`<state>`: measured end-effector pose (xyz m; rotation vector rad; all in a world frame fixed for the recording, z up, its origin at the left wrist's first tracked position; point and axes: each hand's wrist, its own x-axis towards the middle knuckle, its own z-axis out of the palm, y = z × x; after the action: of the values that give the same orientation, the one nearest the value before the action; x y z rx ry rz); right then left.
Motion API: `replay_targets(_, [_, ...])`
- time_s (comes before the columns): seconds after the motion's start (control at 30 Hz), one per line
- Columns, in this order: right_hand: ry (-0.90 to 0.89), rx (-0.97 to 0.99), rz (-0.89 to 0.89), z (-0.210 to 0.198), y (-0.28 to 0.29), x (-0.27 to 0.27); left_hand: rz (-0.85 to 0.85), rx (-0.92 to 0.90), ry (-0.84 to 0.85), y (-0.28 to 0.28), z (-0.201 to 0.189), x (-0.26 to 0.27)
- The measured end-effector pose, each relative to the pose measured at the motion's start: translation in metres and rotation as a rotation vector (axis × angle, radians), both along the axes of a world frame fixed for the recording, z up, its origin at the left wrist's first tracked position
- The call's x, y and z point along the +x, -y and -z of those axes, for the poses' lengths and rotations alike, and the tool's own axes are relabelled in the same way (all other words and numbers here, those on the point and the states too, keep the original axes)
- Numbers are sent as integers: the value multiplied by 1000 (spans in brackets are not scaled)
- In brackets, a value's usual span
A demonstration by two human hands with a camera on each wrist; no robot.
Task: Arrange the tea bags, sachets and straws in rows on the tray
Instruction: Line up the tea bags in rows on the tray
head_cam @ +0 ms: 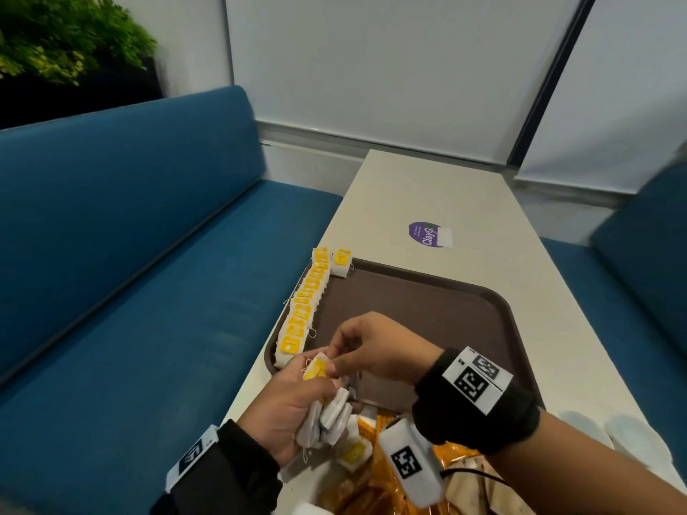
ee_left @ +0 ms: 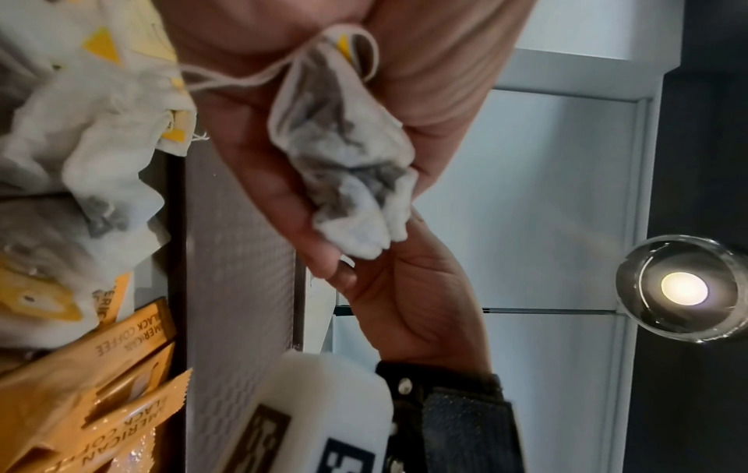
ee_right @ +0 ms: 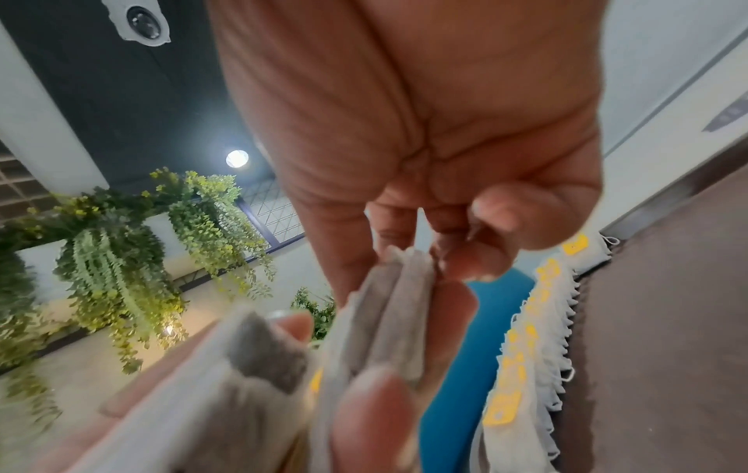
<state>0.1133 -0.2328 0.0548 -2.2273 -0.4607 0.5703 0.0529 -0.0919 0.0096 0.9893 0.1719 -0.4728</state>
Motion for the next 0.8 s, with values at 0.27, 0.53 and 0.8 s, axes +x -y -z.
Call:
replay_targets(0.27, [-154, 393, 168, 3, 3, 3, -79, -44, -14, -4, -1, -2])
replay_targets(0.53, [-211, 462, 118, 5, -2, 17, -163, -64, -4, -8, 4, 14])
replay_targets(0.8, [-163, 503, 177, 13, -13, 32, -234, -32, -37, -10, 12, 33])
